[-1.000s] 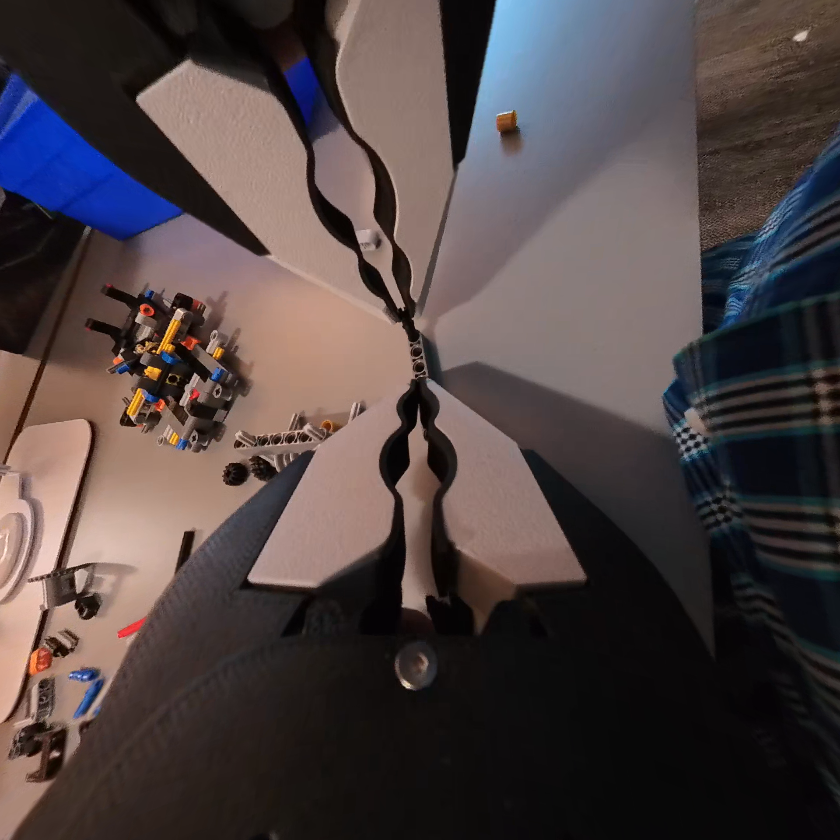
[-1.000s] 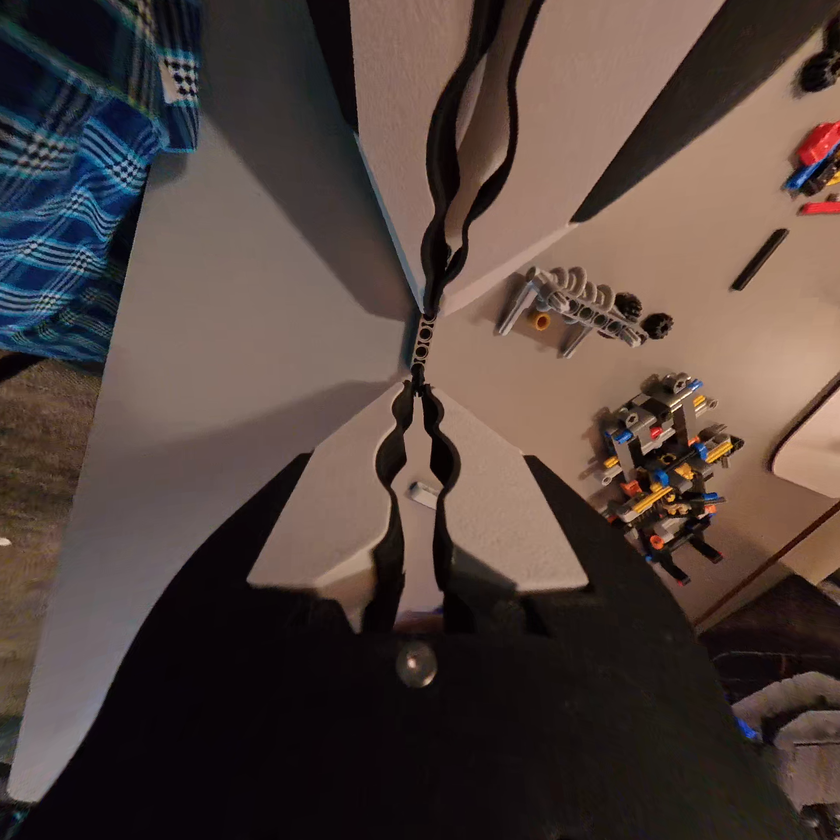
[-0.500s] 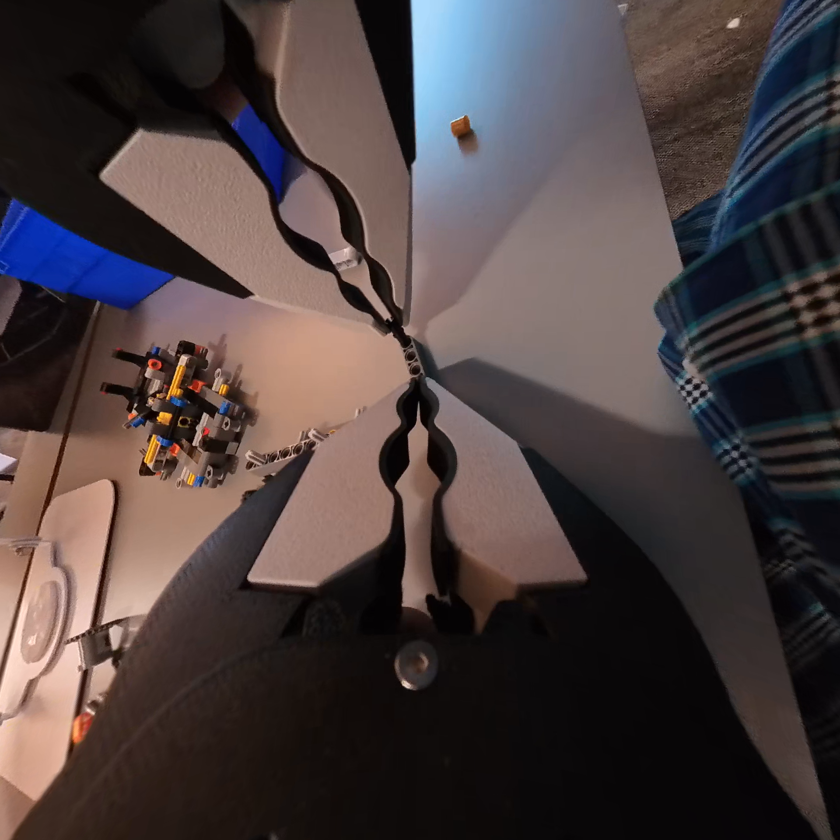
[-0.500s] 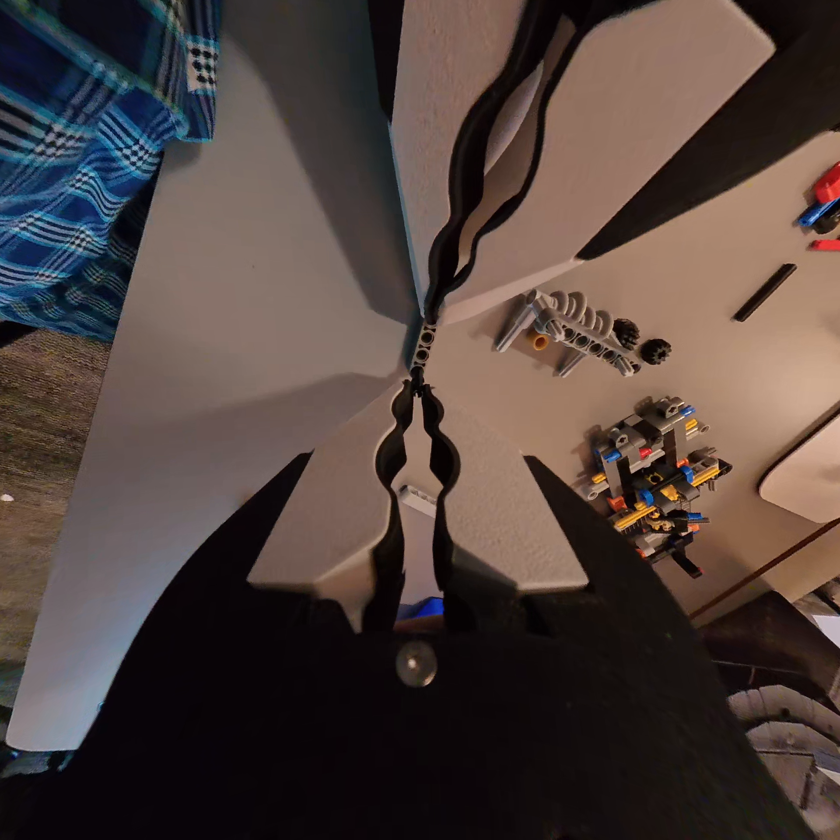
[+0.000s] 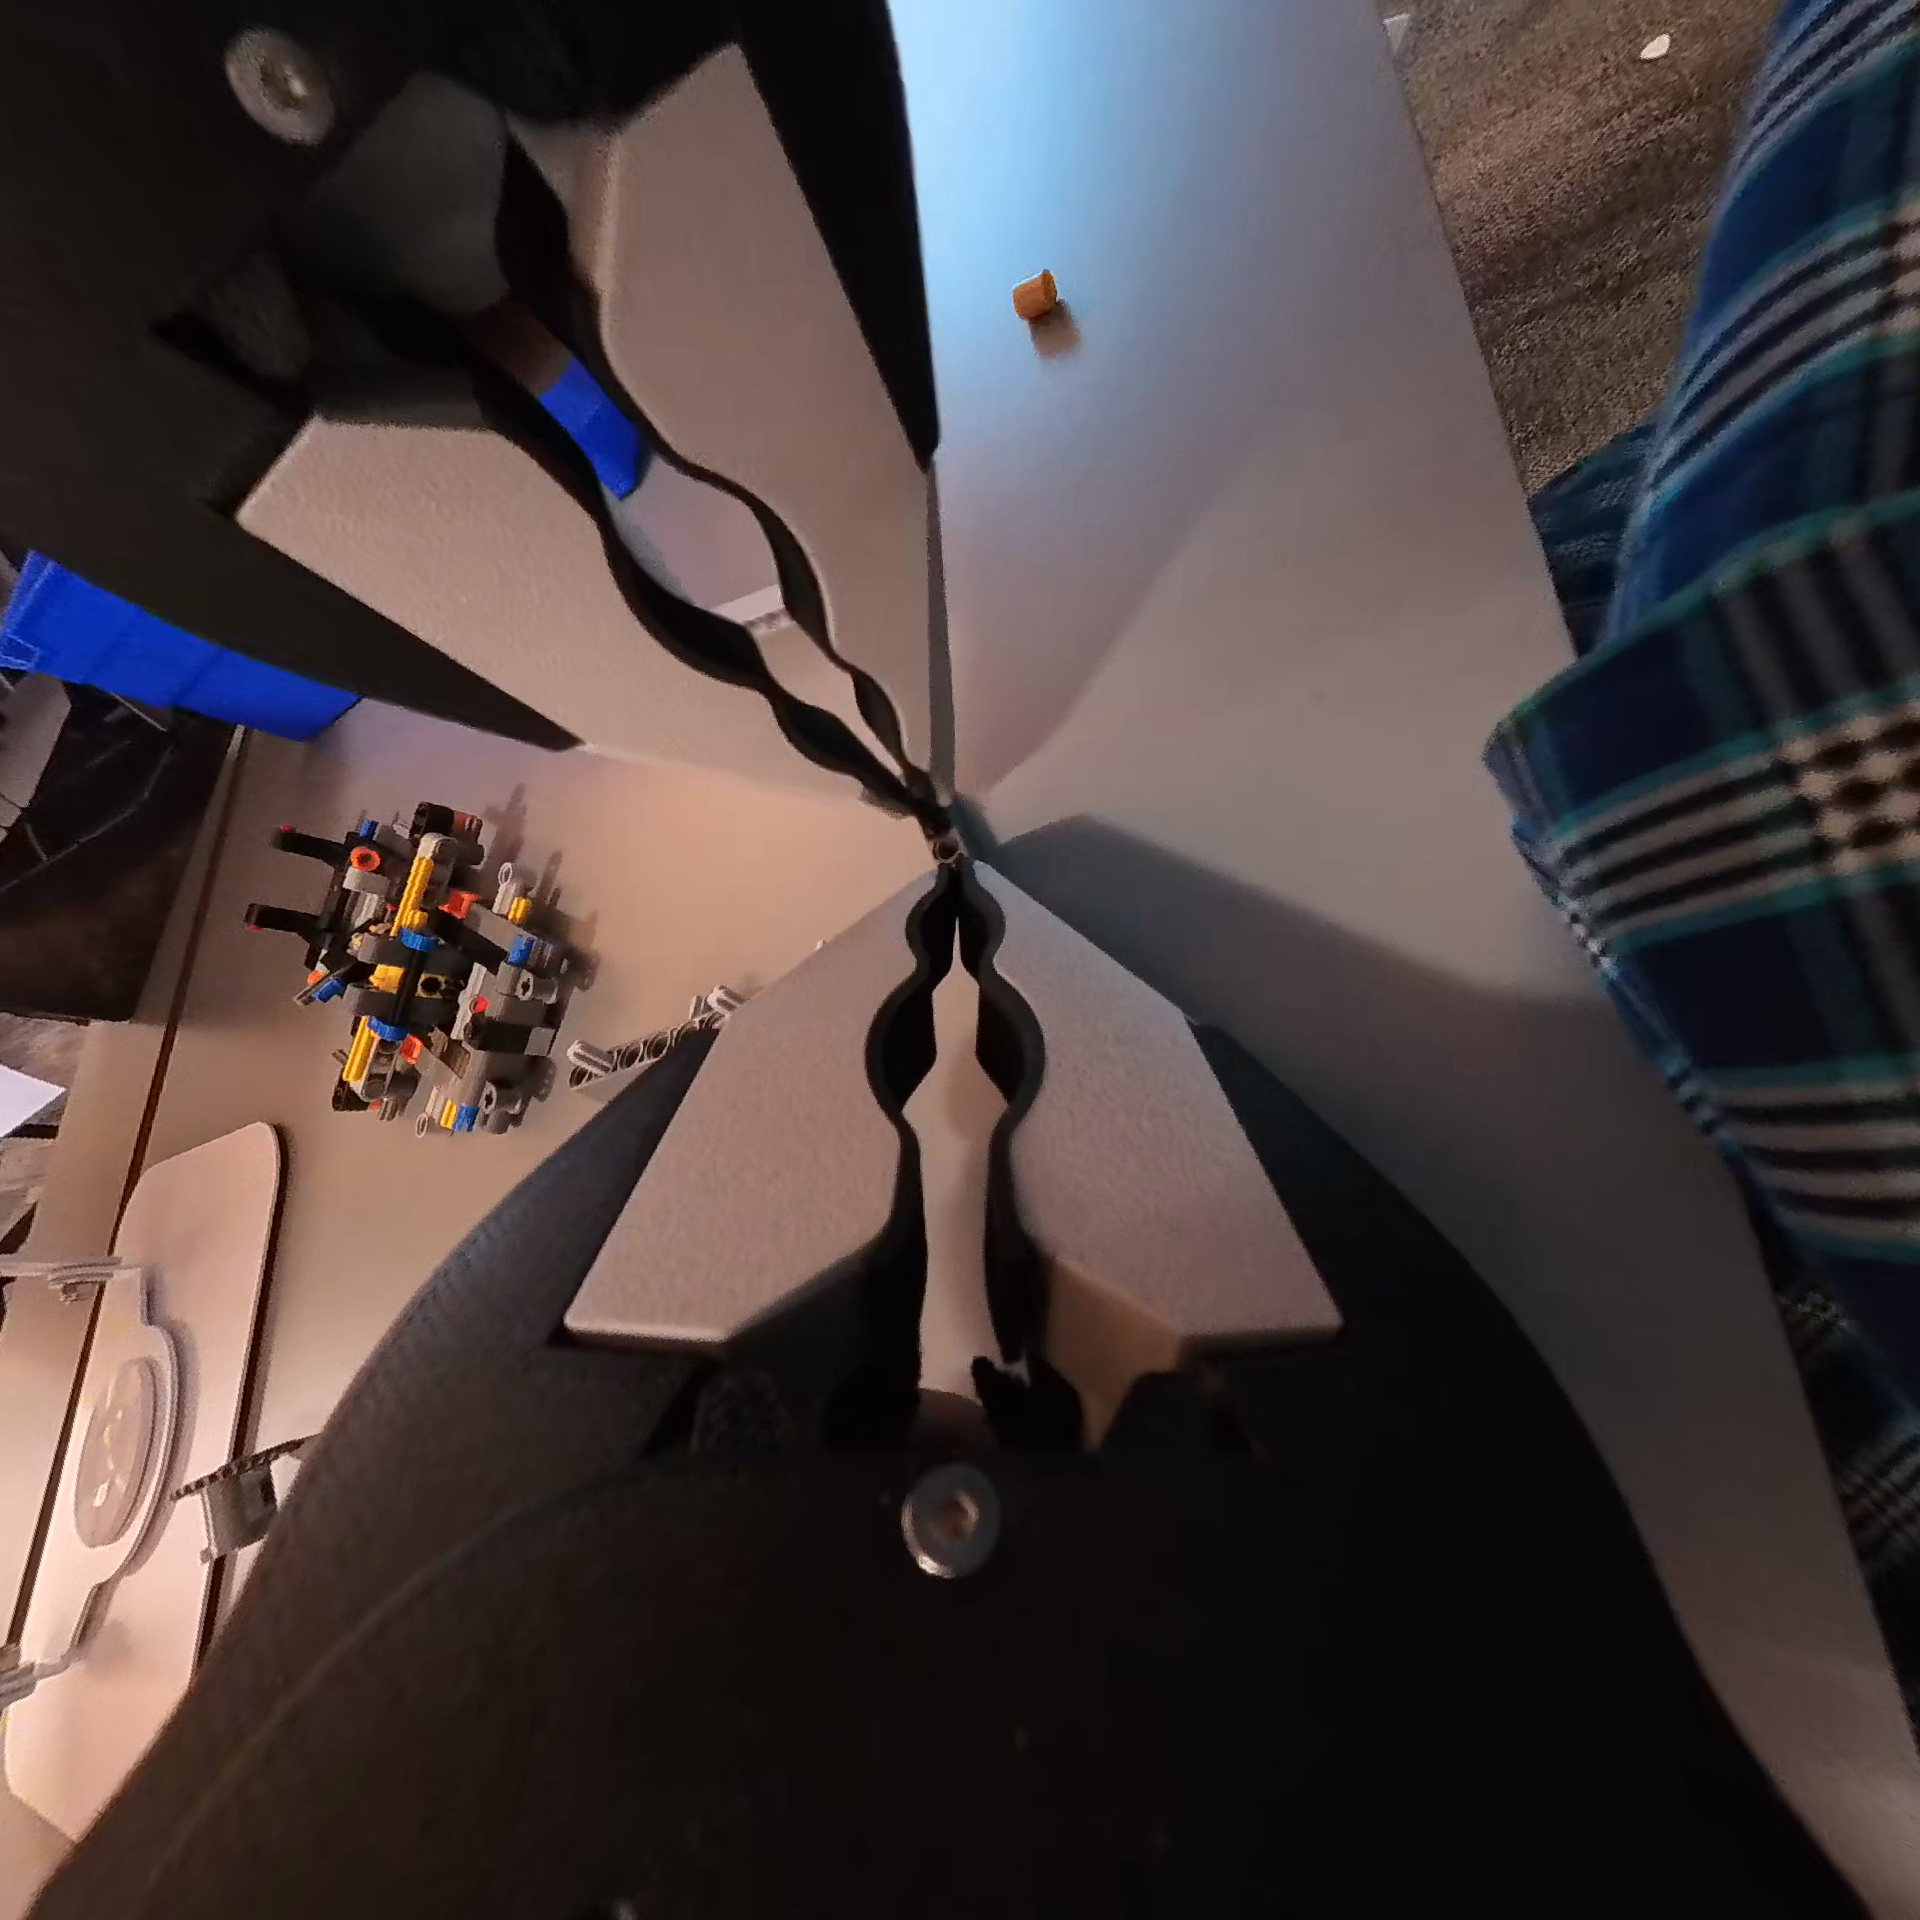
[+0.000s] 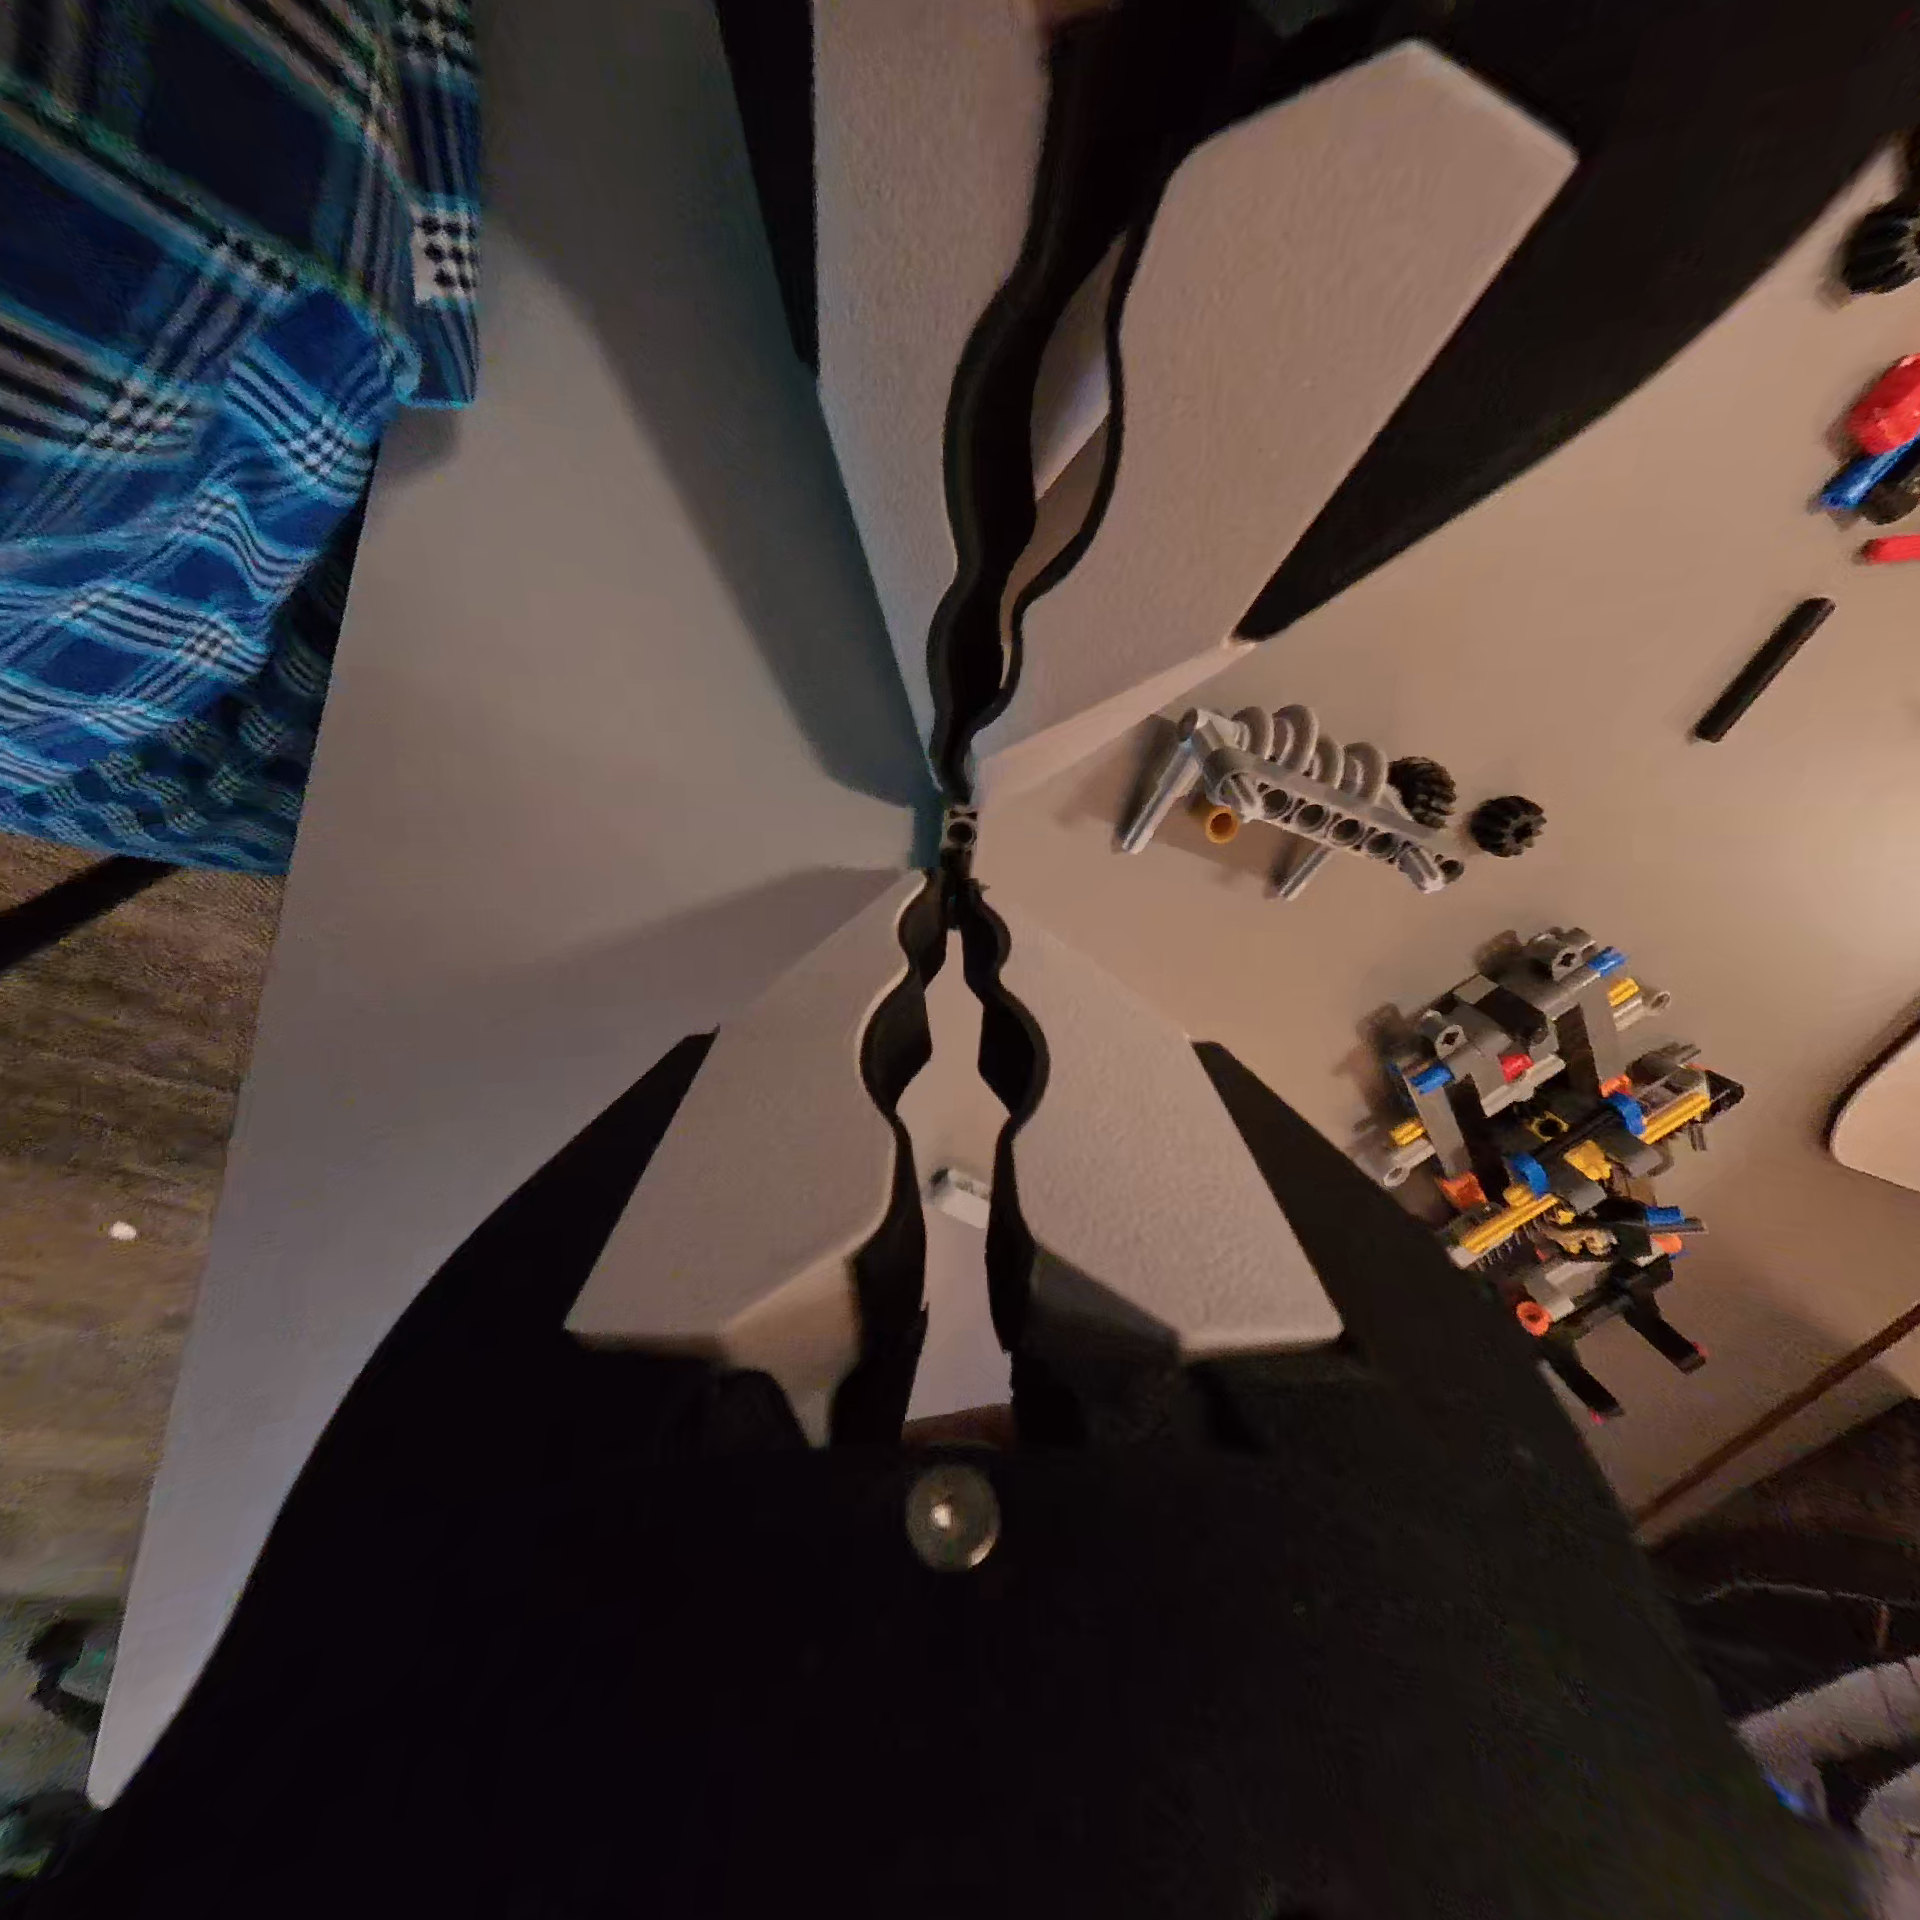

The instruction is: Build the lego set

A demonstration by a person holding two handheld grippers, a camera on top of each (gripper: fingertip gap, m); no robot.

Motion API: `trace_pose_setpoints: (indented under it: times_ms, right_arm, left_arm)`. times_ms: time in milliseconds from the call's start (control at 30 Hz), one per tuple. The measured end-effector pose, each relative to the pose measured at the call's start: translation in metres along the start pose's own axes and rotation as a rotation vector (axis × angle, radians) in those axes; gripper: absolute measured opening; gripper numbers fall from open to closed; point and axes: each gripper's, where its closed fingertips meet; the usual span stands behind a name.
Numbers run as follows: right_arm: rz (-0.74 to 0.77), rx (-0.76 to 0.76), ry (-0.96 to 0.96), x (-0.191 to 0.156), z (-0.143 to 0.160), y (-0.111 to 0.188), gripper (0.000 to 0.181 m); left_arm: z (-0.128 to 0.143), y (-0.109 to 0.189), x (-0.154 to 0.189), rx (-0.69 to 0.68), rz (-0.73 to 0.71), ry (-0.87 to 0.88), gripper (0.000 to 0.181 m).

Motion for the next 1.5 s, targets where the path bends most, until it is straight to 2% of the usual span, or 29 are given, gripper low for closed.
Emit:
trace_pose_setpoints:
  times_ms: [400,533,700,933,1067,1267,1333,1433,1500]
  right_arm:
    - [0.053,0.196,-0.235,0.003,0.003,0.012,0.0]
    - [0.143,0.244,-0.334,0.01,0.011,0.019,0.0]
    - [0.186,0.266,-0.379,0.007,0.017,0.005,0.012]
    - [0.194,0.331,-0.433,0.013,0.019,-0.006,0.001]
    - [0.201,0.305,-0.413,0.012,0.022,-0.003,0.001]
    - [0.163,0.31,-0.384,0.01,0.009,0.011,0.0]
    - [0.179,0.322,-0.38,0.012,0.008,0.015,0.0]
    - [0.169,0.392,-0.406,0.012,-0.004,0.022,0.0]
    - [0.147,0.463,-0.447,0.013,-0.015,0.027,0.0]
  left_arm:
    - [0.0,0.0,0.0,0.0,-0.002,0.001,0.0]
    - [0.0,0.0,-0.001,-0.001,-0.006,-0.005,0.0]
    - [0.001,0.003,0.0,-0.002,0.004,0.011,0.0]
    - [0.003,0.008,0.001,-0.006,-0.003,0.012,0.0]
    - [0.003,0.008,0.0,-0.007,-0.005,0.012,0.0]
    - [0.007,0.008,-0.006,-0.03,-0.047,0.014,0.0]
    - [0.005,0.011,-0.014,-0.014,-0.092,0.025,0.011]
    - [-0.01,0.019,-0.029,0.071,-0.183,0.064,0.015]
    - [-0.021,0.021,-0.036,0.1,-0.227,0.003,0.017]
Point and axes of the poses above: each gripper's, where its closed fingertips meet, y back along the fingers, z out of its underside, x = y × z across the jaws, and after that the axes turned 14 degrees about x, right-handed
